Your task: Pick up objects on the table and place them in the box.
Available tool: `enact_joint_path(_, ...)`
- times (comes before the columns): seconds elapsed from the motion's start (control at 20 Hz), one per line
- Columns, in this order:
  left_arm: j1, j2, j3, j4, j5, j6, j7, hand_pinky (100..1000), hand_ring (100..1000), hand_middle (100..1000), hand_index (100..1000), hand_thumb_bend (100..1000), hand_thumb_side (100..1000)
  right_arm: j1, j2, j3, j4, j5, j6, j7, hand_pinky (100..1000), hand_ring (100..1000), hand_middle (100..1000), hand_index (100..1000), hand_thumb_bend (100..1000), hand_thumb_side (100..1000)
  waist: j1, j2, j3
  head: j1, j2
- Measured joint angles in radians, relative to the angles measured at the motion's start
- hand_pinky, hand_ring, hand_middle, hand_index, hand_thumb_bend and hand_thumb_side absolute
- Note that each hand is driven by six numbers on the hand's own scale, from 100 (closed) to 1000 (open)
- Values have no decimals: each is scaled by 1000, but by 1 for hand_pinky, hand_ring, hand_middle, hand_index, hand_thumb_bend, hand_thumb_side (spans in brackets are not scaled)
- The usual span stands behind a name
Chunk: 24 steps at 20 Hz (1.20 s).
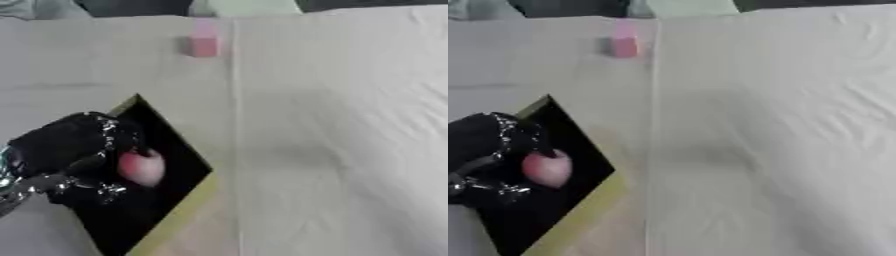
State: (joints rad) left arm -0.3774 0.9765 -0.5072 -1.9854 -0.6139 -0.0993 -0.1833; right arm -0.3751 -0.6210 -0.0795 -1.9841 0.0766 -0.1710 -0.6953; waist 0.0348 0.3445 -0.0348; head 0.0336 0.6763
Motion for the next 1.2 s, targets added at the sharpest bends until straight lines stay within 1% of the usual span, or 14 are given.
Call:
enact_joint_path(0.05,0,0,-1,0,2,-2,-14,600,598,626,715,411,208,0,0,0,0,0,0,0,781,745,654,782,418,979,0,0,0,0,0)
enact_joint_path(0.1,0,0,-1,0,4,-4,-29,622,637,650,748,450,231,0,0,0,0,0,1,-1,780,745,654,782,420,979,0,0,0,0,0)
enact_joint_path(0.15,1,0,0,0,4,-8,-43,622,637,650,748,450,231,0,0,0,0,0,2,-2,780,745,654,782,420,979,0,0,0,0,0)
enact_joint_path(0.2,1,-1,0,0,4,-12,-58,669,702,705,805,513,249,0,0,0,0,0,2,-2,780,745,654,782,420,979,0,0,0,0,0)
enact_joint_path(0.25,1,-1,0,0,4,-16,-72,704,750,750,848,554,258,0,0,0,0,0,3,-3,780,745,654,782,422,980,0,0,0,0,0)
enact_joint_path(0.3,1,-1,0,0,0,-20,-86,724,774,772,869,582,269,0,0,0,0,1,3,-3,780,745,654,782,423,980,0,0,0,0,0)
enact_joint_path(0.4,1,-1,7,0,-16,-26,-114,769,825,822,906,613,292,2,0,0,0,1,3,-3,780,745,654,782,424,980,0,0,1,-1,0)
enact_joint_path(0.45,0,-1,10,0,-27,-26,-128,776,834,831,913,606,283,2,0,0,0,1,3,-3,780,745,654,782,423,981,0,0,1,-1,0)
enact_joint_path(0.5,0,-4,14,0,-40,-25,-142,787,851,846,924,631,292,3,0,0,0,1,4,-4,780,745,654,781,425,981,0,0,2,-2,0)
enact_joint_path(0.65,-3,-10,27,0,-73,-17,-163,783,852,843,920,620,297,5,0,0,0,1,6,-6,780,745,654,781,427,981,0,0,3,-6,0)
enact_joint_path(0.8,-4,-18,37,0,-98,-11,-159,769,840,827,905,586,306,6,0,0,0,2,7,-7,780,745,654,781,429,981,0,0,4,-10,0)
enact_joint_path(1.0,-16,-22,51,0,-108,-5,-124,744,814,798,875,531,340,7,0,-1,0,4,8,-8,780,746,654,781,429,979,1,0,7,-14,0)
enact_joint_path(1.1,-28,-27,64,0,-105,-5,-98,739,809,791,867,522,342,10,0,-1,0,5,9,-9,780,746,654,781,427,978,1,0,10,-17,0)
enact_joint_path(1.2,-43,-30,78,0,-97,-7,-69,715,784,762,842,495,357,15,0,-1,0,6,10,-10,781,746,655,782,419,976,1,0,11,-19,0)
